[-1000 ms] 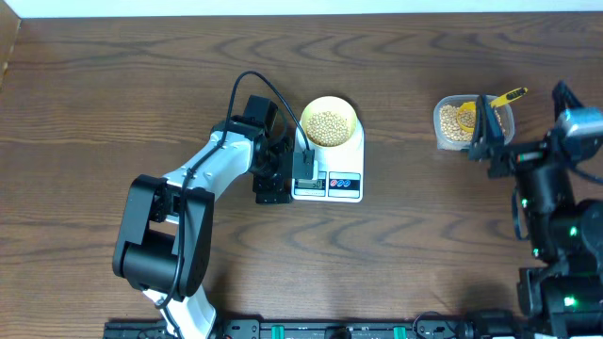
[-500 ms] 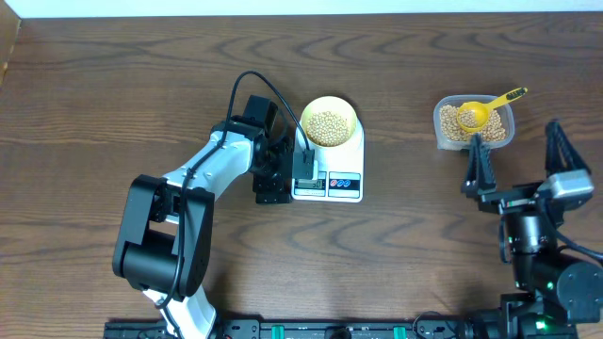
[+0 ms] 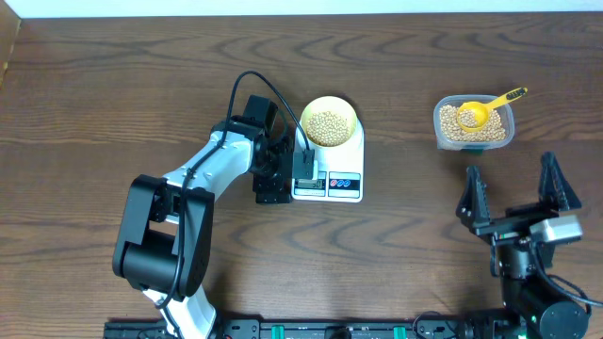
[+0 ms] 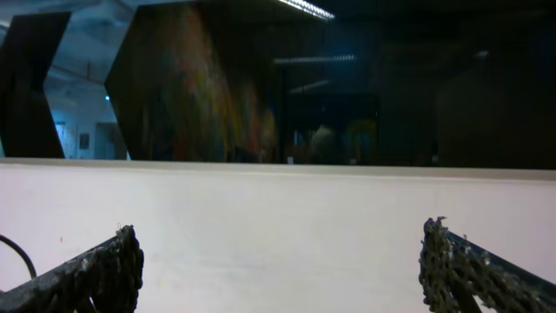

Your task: Scoop item into bowl and weigh 50g on scale

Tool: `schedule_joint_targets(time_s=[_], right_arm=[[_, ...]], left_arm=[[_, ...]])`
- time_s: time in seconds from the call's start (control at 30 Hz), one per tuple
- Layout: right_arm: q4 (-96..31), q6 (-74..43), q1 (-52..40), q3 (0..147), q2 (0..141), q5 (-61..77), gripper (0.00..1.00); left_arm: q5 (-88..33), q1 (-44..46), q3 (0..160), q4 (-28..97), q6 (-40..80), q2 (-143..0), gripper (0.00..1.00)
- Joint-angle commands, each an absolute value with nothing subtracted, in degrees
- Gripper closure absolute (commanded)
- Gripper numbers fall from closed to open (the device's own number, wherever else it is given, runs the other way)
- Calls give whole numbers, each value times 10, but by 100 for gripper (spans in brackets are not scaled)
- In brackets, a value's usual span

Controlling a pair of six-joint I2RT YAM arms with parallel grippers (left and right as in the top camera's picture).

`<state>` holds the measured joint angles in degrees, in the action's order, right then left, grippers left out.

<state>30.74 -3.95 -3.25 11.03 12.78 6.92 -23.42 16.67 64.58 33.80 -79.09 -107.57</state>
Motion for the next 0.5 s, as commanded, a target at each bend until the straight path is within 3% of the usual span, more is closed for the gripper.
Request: schedule_joint_targets(time_s=[0.0, 0.47], right_arm=[[319, -47, -34, 88, 92, 72, 1], [366, -47, -33, 2, 3, 71, 1]], left_arm=[[-233, 166, 639, 339, -786, -1079, 2], [-233, 166, 639, 339, -786, -1079, 2]])
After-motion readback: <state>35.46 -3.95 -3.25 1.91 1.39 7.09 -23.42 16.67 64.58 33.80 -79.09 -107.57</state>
